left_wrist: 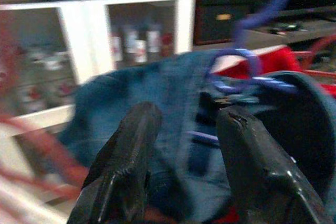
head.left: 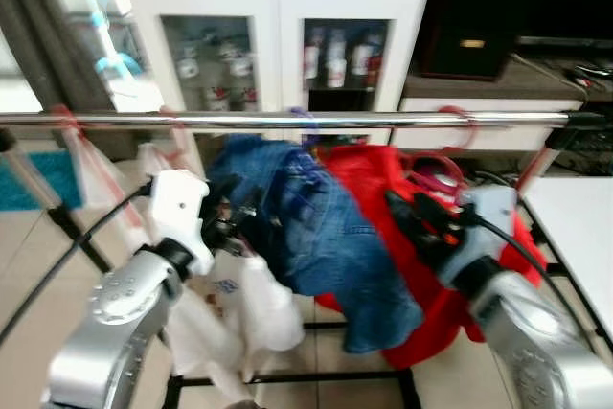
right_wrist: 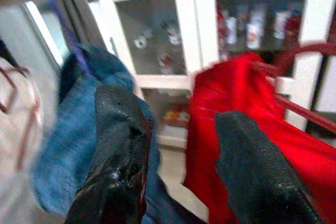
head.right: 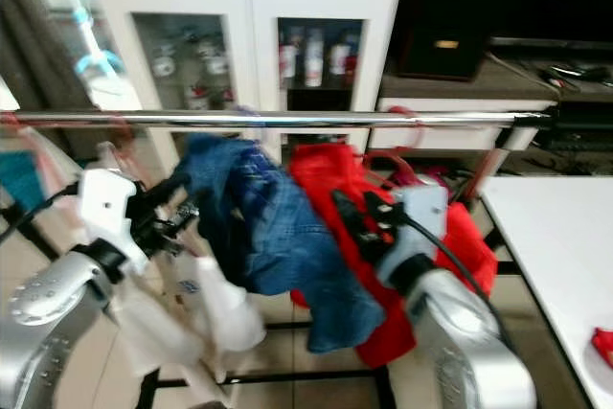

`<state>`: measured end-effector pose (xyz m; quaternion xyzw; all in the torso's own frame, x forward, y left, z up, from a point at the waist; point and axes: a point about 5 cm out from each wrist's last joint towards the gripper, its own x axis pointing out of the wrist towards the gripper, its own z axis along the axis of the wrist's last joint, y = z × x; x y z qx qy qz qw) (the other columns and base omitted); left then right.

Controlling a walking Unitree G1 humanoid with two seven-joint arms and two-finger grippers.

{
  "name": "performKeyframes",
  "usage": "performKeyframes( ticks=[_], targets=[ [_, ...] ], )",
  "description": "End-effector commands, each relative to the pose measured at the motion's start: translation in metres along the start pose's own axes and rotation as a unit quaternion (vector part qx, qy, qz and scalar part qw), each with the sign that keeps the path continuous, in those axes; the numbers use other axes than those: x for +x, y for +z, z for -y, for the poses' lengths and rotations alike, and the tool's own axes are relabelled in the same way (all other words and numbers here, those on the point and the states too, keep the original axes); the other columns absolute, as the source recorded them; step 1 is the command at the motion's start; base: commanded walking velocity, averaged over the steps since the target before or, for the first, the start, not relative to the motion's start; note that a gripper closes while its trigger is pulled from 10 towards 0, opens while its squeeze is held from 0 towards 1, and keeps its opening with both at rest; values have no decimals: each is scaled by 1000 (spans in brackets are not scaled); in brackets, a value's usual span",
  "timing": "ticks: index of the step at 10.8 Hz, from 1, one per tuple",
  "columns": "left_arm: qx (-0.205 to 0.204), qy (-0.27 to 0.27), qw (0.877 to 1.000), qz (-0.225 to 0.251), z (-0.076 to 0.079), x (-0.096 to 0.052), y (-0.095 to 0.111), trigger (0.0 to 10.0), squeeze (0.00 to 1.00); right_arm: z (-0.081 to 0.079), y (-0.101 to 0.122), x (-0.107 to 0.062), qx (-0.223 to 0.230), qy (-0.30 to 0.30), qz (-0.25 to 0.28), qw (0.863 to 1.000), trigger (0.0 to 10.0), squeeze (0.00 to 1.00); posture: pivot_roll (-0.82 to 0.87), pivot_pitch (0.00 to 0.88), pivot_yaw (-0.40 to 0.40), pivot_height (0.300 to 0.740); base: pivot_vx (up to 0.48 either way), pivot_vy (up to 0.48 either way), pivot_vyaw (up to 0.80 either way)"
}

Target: Hang hanger

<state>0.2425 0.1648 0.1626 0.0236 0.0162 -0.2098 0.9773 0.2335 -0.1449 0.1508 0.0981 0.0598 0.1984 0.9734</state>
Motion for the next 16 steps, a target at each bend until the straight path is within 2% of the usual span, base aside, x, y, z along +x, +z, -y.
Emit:
performKeyframes(
  ticks=[1,3,7,8,10,12,13,14,15,16],
  targets=[
    [0,3,1000,-2,-1,1,1,10000,0,4,0,-1,-2,-9,3,1000,10000,0,-51,0,17,719,0,0,0],
    [-3,5,1000,-3,-2,4,-1,10000,0,6,-3,2,1,-8,1,1000,10000,0,-51,0,24,719,-285,0,0],
    [-5,21,1000,-11,-5,12,-4,10000,0,12,-9,5,-5,-7,-24,1000,10000,0,-71,0,27,719,0,0,0],
    [-15,27,999,-21,-7,12,-11,10000,0,11,-12,6,-26,9,-30,999,10000,0,-79,0,20,719,0,0,0],
    [-18,36,999,-28,-2,7,-12,10000,0,7,-15,3,-15,42,-37,998,10000,0,-53,0,-7,719,0,0,800],
    [12,46,998,-42,-1,1,-13,10000,0,4,-18,8,1,69,-36,997,10000,0,-18,0,-23,719,0,0,800],
    [4,39,999,-36,-2,1,-7,10000,0,2,-16,9,3,80,-31,996,10000,0,-15,0,-24,719,0,0,800],
    [0,39,999,-36,-2,0,-8,10000,0,4,-16,6,8,71,-28,997,10000,0,-30,0,-15,719,0,0,800],
    [-10,28,999,-36,3,4,-9,10000,0,12,-14,-6,9,27,-24,999,10000,0,-74,0,5,719,0,0,800],
    [-15,15,999,-39,8,7,-11,10000,0,21,-16,-19,35,-47,-15,998,10000,0,-103,0,20,719,0,0,0]
  ],
)
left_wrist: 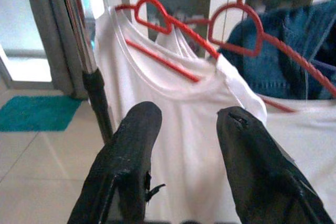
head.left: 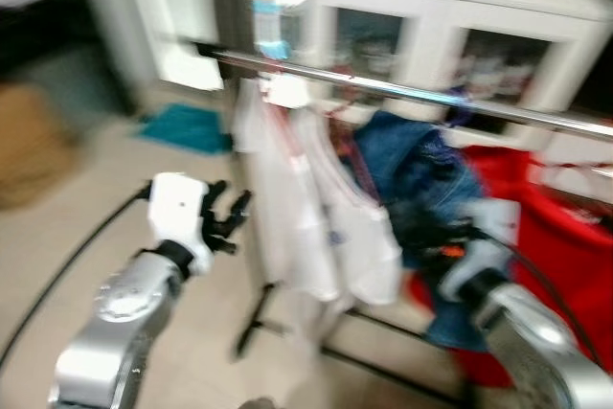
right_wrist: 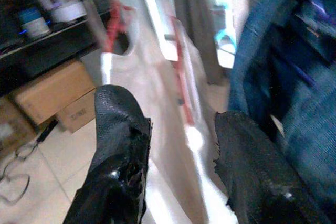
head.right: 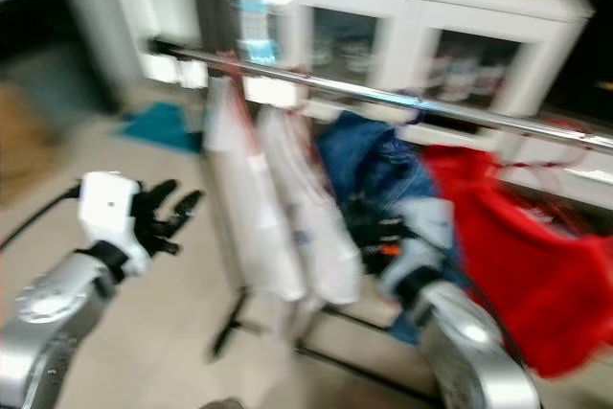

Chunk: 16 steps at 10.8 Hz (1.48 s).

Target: Hang hanger

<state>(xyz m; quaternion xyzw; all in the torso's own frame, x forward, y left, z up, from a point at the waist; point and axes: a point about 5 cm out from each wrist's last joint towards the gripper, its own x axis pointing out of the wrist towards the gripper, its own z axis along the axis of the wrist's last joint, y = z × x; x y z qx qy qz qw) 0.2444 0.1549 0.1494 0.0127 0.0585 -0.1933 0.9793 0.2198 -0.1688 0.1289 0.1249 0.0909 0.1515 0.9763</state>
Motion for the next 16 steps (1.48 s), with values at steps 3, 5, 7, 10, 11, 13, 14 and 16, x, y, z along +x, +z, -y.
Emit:
performKeyframes(
  ticks=[3,5,7,10,11,13,14,16],
  targets=[
    [0,-16,1000,-7,1,4,1,10000,0,6,4,-14,3,-56,13,998,10000,0,-121,0,39,719,0,100,0],
    [-4,-11,1000,-3,-1,4,2,10000,0,3,2,-8,-7,-49,3,999,10000,0,-126,0,48,719,0,321,-297],
    [3,-16,1000,4,-3,9,9,10000,0,10,7,-6,4,-57,11,998,10000,0,-112,0,40,719,0,347,0],
    [-18,-39,999,4,10,26,5,10000,0,12,17,-5,-11,-80,24,996,10000,0,-173,0,65,719,0,352,0],
    [-20,-43,999,3,14,25,4,10000,0,14,16,-1,-3,-88,26,996,10000,0,-146,0,40,719,0,352,0],
    [-23,-16,1000,-4,2,23,2,10000,0,17,13,15,13,-89,26,996,10000,0,-122,0,12,719,0,157,0],
    [-41,-4,999,-14,-2,23,-2,10000,200,17,9,19,18,-85,24,996,10000,1000,-118,0,30,719,0,0,0],
    [-35,-14,999,-7,1,26,2,10000,1000,15,13,19,5,-80,38,996,10000,1000,-124,0,35,719,0,0,0]
  ],
)
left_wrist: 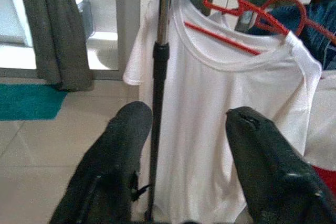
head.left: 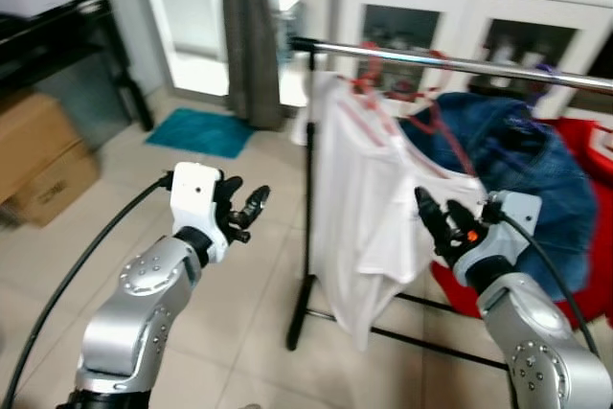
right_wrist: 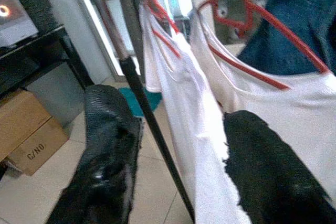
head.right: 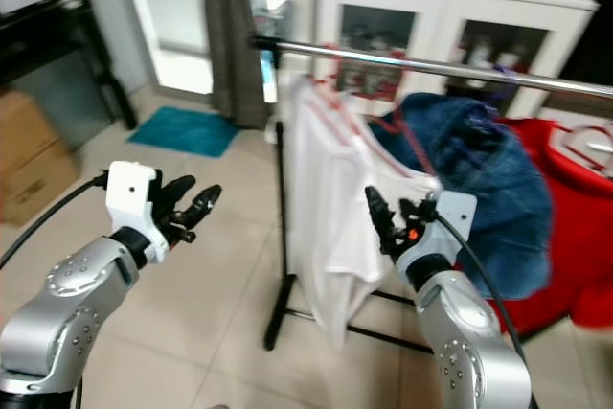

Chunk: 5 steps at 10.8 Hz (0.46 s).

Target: Hang hanger

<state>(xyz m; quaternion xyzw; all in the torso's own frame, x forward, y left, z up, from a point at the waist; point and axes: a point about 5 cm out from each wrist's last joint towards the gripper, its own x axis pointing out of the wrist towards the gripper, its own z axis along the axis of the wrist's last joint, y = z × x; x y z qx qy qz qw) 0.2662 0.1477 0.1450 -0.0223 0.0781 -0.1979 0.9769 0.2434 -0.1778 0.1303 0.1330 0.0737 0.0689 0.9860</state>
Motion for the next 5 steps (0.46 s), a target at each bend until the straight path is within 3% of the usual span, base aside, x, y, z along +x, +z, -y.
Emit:
performKeyframes(
  ticks=[1,4,5],
  targets=[
    [17,-3,1000,11,3,4,4,10000,1000,0,7,2,-26,2,17,1000,10000,1000,-124,0,38,719,0,0,0],
    [29,-14,999,21,2,7,9,10000,1000,-5,13,3,-23,11,44,999,10000,1000,-133,0,56,719,0,0,0],
    [34,-11,999,25,0,8,11,10000,1000,-4,11,4,-41,-3,46,998,10000,1000,-137,0,59,719,0,0,0]
  ],
)
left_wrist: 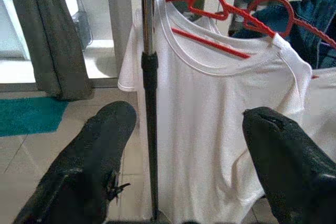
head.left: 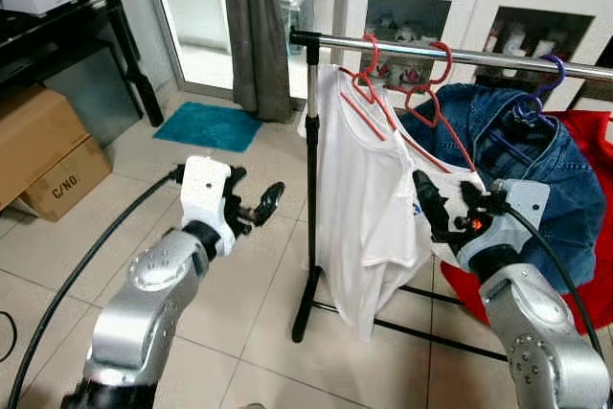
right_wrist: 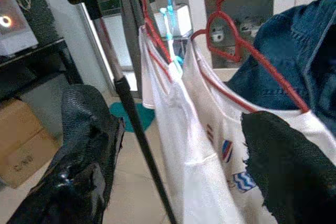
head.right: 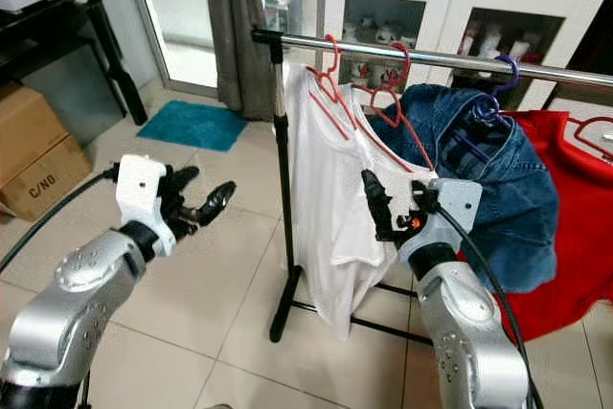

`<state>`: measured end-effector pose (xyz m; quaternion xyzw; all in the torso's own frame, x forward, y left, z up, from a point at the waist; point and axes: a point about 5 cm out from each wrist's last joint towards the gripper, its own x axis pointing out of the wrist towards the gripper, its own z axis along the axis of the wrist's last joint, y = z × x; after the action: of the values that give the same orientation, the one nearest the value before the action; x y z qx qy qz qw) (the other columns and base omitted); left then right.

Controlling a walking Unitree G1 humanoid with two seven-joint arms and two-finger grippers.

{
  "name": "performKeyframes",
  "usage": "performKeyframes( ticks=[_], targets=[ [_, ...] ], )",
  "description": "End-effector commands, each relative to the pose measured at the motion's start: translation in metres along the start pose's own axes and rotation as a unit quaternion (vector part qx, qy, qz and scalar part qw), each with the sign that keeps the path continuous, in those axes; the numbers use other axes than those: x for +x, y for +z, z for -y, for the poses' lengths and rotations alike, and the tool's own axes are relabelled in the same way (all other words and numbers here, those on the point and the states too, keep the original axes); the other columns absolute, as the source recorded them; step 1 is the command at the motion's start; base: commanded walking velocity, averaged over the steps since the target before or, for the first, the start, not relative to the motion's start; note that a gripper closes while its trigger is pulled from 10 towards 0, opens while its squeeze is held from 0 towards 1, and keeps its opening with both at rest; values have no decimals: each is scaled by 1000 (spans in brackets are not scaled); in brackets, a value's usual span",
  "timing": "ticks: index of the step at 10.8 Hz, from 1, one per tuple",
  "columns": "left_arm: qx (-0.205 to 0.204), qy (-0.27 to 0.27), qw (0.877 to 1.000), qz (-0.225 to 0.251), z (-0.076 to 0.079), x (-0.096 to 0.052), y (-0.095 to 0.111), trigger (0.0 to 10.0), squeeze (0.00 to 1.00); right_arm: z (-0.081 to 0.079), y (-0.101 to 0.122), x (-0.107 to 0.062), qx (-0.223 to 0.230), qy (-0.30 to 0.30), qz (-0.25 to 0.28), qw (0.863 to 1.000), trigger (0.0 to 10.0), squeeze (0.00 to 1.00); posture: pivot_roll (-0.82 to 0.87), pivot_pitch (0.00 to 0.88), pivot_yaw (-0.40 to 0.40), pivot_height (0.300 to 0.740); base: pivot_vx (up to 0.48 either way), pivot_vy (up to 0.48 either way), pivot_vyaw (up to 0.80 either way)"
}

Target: Hang hanger

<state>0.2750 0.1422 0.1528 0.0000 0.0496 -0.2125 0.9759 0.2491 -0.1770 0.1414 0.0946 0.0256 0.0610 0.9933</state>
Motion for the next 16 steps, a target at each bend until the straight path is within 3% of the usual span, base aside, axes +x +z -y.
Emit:
performKeyframes(
  ticks=[1,3,5,9,10,11,16],
  targets=[
    [10,2,1000,6,-3,2,3,10000,1000,0,2,2,-13,-5,7,1000,10000,1000,-145,0,63,719,0,0,0],
    [16,-5,1000,12,-3,7,8,10000,1000,2,11,11,-39,-30,26,998,10000,1000,-157,0,71,719,0,0,0],
    [25,-3,1000,12,-4,12,7,10000,1000,3,15,17,-78,-41,36,995,10000,1000,-157,0,62,719,0,0,800],
    [37,-6,999,15,-6,12,7,10000,1000,-6,20,27,-68,-11,48,996,10000,1000,-143,0,41,719,0,0,141],
    [38,-10,999,15,-7,12,8,10000,1000,-7,21,29,-67,-10,49,996,10000,718,-142,0,39,719,244,0,0],
    [43,-10,999,15,-7,12,8,10000,1000,-8,21,31,-69,-12,48,996,10000,0,-138,0,33,719,259,0,0],
    [43,-21,999,11,-7,15,8,10000,1000,-5,18,29,-48,-38,49,997,10000,0,-147,0,53,719,285,0,0]
  ],
)
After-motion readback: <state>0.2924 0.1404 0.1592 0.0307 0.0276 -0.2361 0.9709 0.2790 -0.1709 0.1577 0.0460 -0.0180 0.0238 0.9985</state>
